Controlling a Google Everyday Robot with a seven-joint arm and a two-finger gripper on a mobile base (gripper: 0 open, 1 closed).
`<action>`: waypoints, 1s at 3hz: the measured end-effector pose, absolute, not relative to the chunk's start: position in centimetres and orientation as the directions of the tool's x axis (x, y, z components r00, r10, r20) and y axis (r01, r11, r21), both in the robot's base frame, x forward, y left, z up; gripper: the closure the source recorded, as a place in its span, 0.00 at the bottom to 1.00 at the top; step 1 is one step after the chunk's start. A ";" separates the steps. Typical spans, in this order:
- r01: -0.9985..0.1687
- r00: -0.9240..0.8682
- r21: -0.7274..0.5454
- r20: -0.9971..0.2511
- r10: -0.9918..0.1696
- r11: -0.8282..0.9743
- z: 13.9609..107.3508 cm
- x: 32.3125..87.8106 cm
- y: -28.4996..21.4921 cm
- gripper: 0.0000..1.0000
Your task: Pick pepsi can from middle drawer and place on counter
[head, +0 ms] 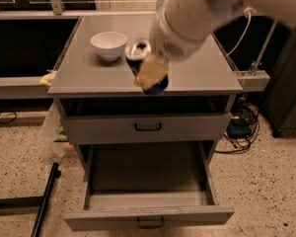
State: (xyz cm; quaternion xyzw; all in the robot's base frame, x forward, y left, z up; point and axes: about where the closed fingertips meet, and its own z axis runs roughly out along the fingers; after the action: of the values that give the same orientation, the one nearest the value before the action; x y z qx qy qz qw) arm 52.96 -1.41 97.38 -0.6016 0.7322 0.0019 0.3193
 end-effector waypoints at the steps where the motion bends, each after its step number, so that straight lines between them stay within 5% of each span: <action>1: -0.865 -0.068 -0.418 -0.448 -0.892 0.276 101.3 53.1 0.7 1.00; 3: -0.853 -0.069 -0.433 -0.461 -0.885 0.292 101.1 56.4 -0.6 1.00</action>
Offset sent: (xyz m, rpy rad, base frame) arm 0.0119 0.0097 0.0383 -0.0331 -0.0434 -0.0372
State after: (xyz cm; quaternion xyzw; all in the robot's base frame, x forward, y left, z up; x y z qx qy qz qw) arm 56.43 -0.64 101.07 -0.5944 0.7308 -0.0237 0.3348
